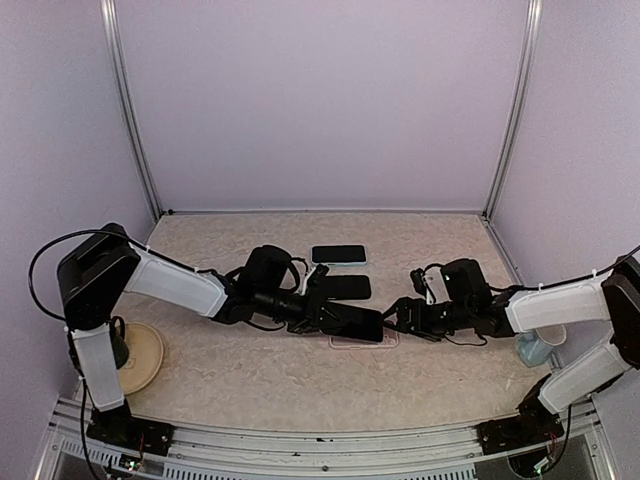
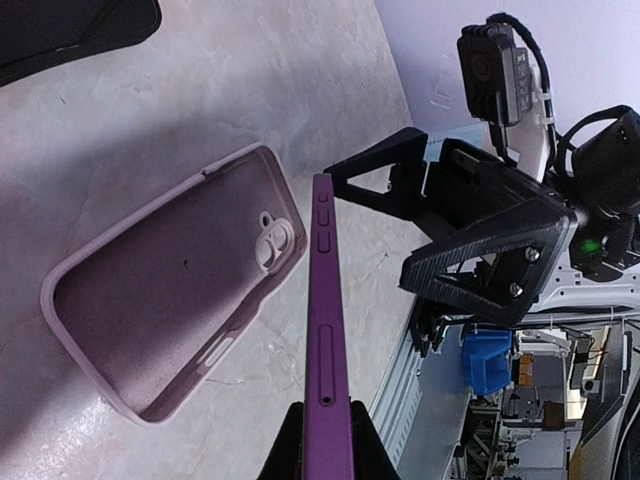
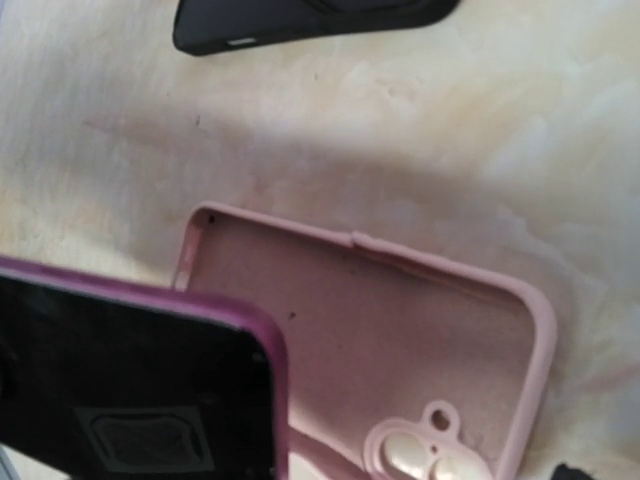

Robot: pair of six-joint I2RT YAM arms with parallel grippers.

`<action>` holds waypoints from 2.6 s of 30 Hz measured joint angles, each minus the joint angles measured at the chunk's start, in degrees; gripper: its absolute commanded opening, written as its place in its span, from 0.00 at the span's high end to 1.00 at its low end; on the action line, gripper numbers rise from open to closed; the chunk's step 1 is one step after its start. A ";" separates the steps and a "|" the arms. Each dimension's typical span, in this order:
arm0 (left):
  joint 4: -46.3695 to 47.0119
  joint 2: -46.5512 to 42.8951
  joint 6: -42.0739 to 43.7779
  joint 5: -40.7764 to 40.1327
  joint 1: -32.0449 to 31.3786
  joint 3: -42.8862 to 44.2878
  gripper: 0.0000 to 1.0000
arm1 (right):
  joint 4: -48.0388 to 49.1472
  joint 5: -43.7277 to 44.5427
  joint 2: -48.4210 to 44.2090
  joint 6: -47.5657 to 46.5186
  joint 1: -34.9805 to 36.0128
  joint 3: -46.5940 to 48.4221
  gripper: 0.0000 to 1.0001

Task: Put the phone into the phone case
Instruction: Install the phone on the phone case.

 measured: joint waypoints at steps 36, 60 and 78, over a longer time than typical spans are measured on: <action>3.72 9.09 -9.90 3.52 1.73 3.96 1.00 | 5.38 -3.93 7.13 -0.33 -0.13 0.04 0.00; 9.94 12.96 -19.78 5.33 1.55 4.55 1.00 | 8.26 -4.92 8.48 1.51 0.07 0.00 0.00; 15.47 14.95 -23.34 6.05 1.84 3.63 1.00 | 10.67 -3.74 9.62 2.19 0.76 0.00 0.00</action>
